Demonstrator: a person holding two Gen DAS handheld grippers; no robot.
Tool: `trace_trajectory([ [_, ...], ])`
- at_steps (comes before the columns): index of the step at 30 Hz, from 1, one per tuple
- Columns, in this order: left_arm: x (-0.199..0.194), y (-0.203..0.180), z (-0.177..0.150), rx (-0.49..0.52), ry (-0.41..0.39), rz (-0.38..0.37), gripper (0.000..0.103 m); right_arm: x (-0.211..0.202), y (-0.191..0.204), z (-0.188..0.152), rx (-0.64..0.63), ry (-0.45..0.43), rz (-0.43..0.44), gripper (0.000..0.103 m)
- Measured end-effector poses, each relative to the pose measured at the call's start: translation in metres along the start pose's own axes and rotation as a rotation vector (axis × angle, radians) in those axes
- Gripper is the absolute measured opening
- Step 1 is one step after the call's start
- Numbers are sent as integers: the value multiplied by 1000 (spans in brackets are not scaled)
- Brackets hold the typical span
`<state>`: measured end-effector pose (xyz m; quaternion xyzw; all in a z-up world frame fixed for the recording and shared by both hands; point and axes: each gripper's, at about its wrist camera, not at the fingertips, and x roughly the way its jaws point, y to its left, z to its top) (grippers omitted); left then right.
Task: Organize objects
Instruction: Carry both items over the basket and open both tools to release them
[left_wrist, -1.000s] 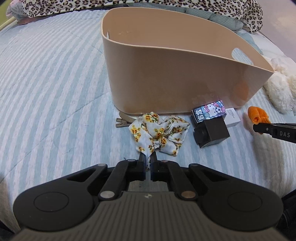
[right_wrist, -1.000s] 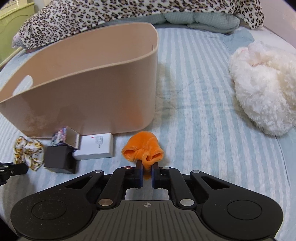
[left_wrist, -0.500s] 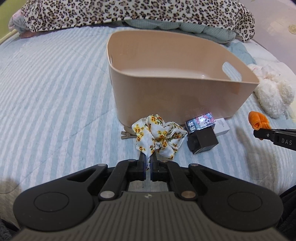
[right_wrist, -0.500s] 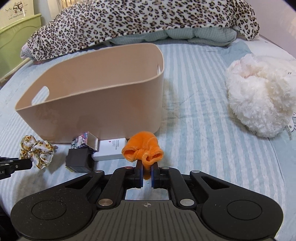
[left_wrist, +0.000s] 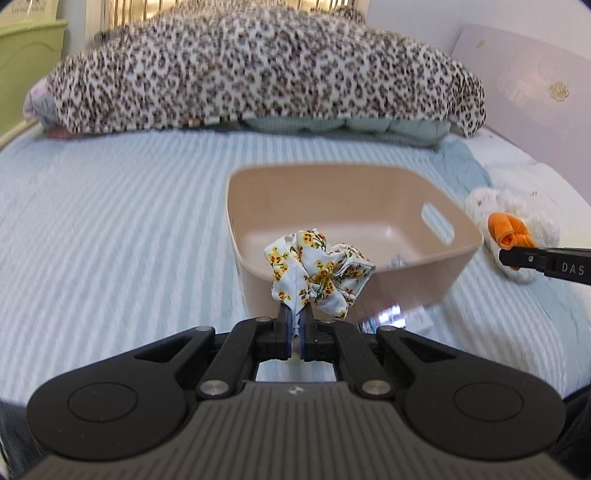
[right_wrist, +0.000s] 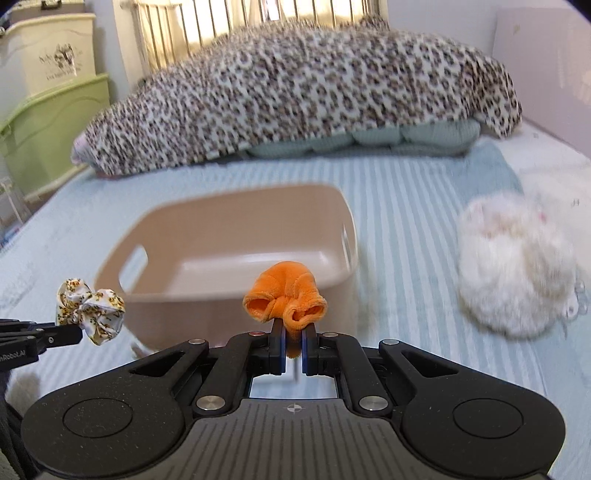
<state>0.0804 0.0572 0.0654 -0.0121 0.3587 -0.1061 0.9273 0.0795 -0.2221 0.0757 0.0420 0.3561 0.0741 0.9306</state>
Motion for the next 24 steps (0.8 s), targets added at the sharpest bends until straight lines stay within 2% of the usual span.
trace_trajectory([
  [5,4,-3,29,34,-68,26,4,3,7,30,3,-67,8,7],
  [10,24,-5,52,52,-83,39,4,20,15,48,-7,-87,7,7],
  [16,65,-15,66,64,-28,38,4,54,19,60,-9,-65,-5,7],
  [24,126,-25,58,108,111,75,5,98,21,55,-20,9,-29,7],
])
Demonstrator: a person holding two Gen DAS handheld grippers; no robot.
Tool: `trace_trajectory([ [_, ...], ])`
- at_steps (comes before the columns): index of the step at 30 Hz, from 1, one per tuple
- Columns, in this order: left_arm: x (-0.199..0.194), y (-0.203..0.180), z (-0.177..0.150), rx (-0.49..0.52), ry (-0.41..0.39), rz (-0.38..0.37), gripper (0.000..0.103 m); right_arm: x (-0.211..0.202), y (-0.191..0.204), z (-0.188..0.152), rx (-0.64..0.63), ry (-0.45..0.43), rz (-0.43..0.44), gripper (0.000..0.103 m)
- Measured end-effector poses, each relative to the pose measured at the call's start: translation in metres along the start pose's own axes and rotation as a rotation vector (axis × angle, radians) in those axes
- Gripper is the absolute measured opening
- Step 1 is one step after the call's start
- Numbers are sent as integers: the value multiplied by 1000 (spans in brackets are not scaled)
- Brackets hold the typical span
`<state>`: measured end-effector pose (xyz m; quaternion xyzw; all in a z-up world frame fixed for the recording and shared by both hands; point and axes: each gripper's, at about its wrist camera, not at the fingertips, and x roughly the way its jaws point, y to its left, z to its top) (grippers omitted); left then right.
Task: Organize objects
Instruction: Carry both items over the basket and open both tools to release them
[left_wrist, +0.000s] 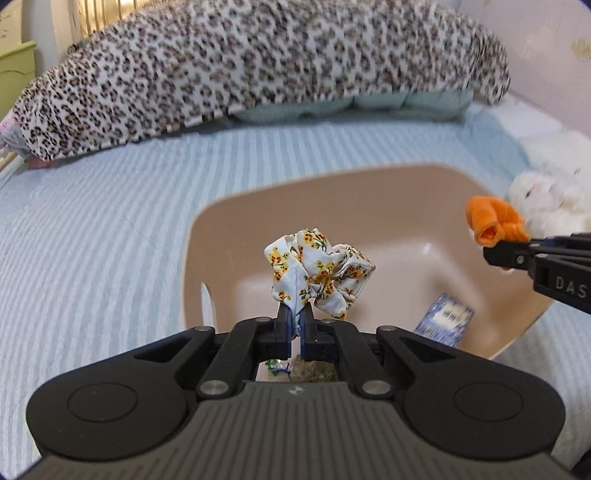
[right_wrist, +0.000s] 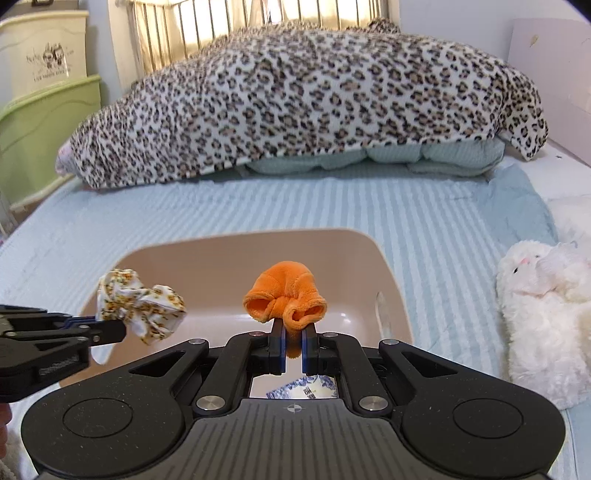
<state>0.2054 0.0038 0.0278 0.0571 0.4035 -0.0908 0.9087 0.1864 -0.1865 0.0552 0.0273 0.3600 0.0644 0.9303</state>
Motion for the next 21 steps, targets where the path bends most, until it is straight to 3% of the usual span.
trace_trajectory([
  [5,13,-3,-8,10,57,-21,6,21,2,-10,-24,85,-3,8],
  [8,5,-6,-9,30,43,-18,15,25,1,-15,-24,111,0,11],
  [9,0,-7,-8,32,35,-14,18,25,0,-16,-14,114,3,16],
  [10,-5,-8,-7,31,29,-14,35,23,-2,-16,1,115,5,22],
  [12,-17,-6,-6,21,8,-9,59,17,-6,-15,28,113,11,47],
  [13,-24,-6,-5,19,-8,-6,65,11,-7,-15,41,107,11,54],
  [15,-37,-4,-7,29,-32,-7,67,-3,-9,-13,49,82,7,72],
  [21,-66,0,-20,45,-39,-10,74,-41,-8,-14,48,33,6,95],
])
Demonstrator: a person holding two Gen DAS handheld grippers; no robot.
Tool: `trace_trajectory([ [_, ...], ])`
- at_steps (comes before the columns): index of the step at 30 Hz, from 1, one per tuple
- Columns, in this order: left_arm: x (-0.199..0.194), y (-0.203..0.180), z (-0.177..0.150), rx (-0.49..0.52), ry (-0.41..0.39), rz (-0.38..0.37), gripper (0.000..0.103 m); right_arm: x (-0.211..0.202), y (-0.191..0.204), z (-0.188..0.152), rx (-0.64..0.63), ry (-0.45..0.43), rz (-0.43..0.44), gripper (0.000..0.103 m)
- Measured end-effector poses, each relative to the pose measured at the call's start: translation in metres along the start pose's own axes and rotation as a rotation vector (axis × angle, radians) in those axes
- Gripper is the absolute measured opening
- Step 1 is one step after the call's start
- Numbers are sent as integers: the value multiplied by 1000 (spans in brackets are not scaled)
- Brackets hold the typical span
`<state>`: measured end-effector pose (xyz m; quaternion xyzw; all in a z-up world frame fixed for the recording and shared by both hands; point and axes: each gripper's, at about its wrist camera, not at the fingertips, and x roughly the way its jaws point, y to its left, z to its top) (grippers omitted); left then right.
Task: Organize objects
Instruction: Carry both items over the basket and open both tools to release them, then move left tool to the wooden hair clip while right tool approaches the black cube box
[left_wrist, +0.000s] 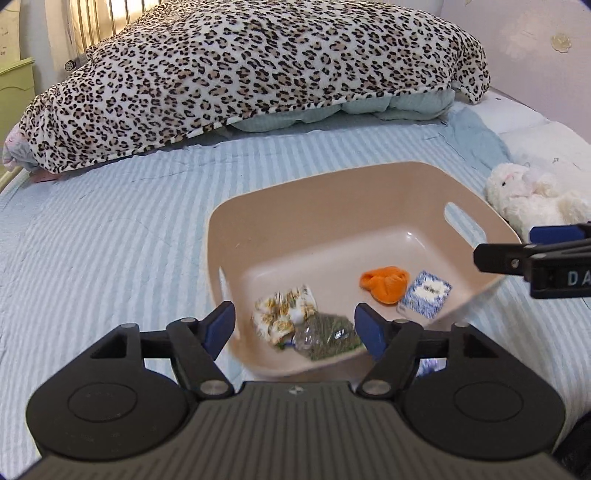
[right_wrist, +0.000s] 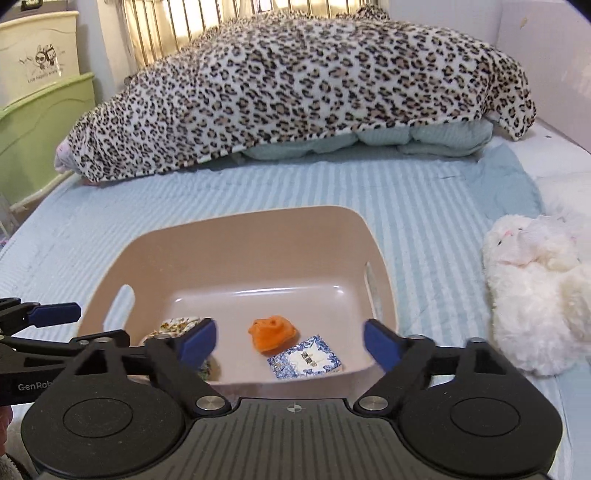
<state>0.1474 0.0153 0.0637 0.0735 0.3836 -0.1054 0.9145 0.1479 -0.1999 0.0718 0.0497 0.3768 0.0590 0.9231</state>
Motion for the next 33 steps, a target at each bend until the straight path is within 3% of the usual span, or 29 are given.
trace_trajectory([
  [12,-5,8,-47,3,78,3,77,-11,4,-43,21,79,-2,99],
  [20,12,12,-71,-9,135,13,77,7,12,-76,7,166,-19,99],
  [33,50,23,-95,-20,240,24,77,44,29,-101,-23,274,-13,99],
])
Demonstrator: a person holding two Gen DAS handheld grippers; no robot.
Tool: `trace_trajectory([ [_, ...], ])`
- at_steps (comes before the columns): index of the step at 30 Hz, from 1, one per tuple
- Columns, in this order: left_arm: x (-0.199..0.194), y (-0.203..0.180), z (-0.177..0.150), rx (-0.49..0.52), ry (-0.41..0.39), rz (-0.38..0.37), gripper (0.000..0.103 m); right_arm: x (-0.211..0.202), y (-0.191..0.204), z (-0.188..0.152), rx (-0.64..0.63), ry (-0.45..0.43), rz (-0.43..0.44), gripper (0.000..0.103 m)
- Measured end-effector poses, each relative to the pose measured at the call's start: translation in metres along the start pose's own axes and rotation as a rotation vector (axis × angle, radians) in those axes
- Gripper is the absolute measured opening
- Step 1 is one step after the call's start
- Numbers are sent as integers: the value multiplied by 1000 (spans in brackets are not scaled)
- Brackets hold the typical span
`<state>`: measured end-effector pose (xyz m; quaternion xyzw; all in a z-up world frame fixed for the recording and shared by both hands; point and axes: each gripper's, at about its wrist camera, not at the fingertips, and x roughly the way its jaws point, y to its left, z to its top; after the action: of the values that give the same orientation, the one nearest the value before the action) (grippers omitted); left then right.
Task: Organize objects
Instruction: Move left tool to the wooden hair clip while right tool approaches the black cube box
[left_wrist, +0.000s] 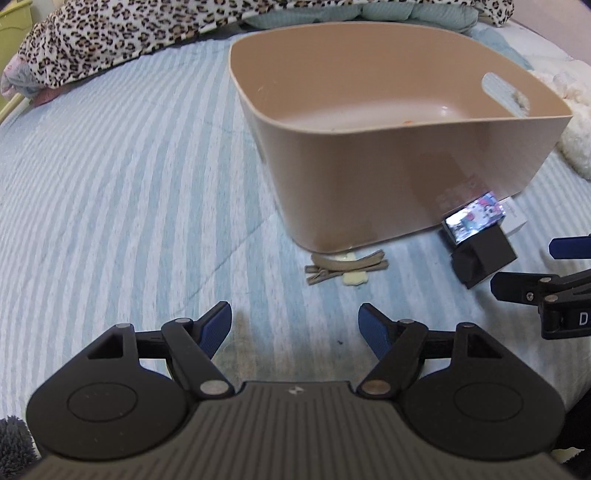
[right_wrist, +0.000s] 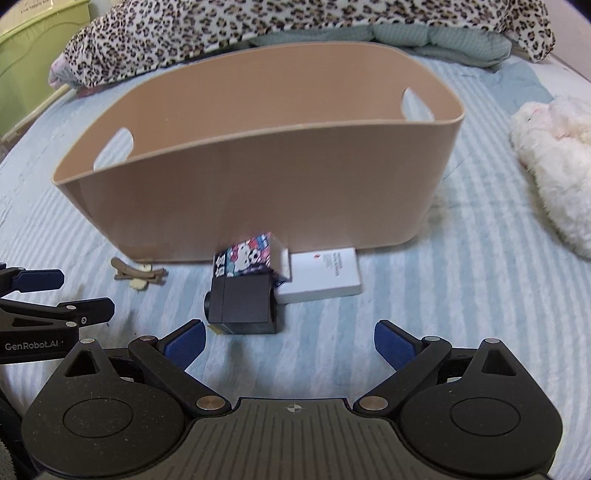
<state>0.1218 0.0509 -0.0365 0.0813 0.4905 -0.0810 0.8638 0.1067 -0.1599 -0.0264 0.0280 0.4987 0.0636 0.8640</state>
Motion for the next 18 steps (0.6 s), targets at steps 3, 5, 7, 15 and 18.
trace_trajectory([
  [3,6,3,0,-8,11,-8,77,9,4,0,3,20,10,99],
  [5,9,4,1,-11,14,-19,76,15,6,0,4,30,16,99],
  [7,14,5,1,-11,15,-30,76,21,9,2,11,40,24,99],
  [15,27,4,7,-46,-3,-59,85,30,11,6,28,27,-15,98],
  [18,31,-1,10,-58,-13,-74,89,27,5,4,39,23,-12,95],
])
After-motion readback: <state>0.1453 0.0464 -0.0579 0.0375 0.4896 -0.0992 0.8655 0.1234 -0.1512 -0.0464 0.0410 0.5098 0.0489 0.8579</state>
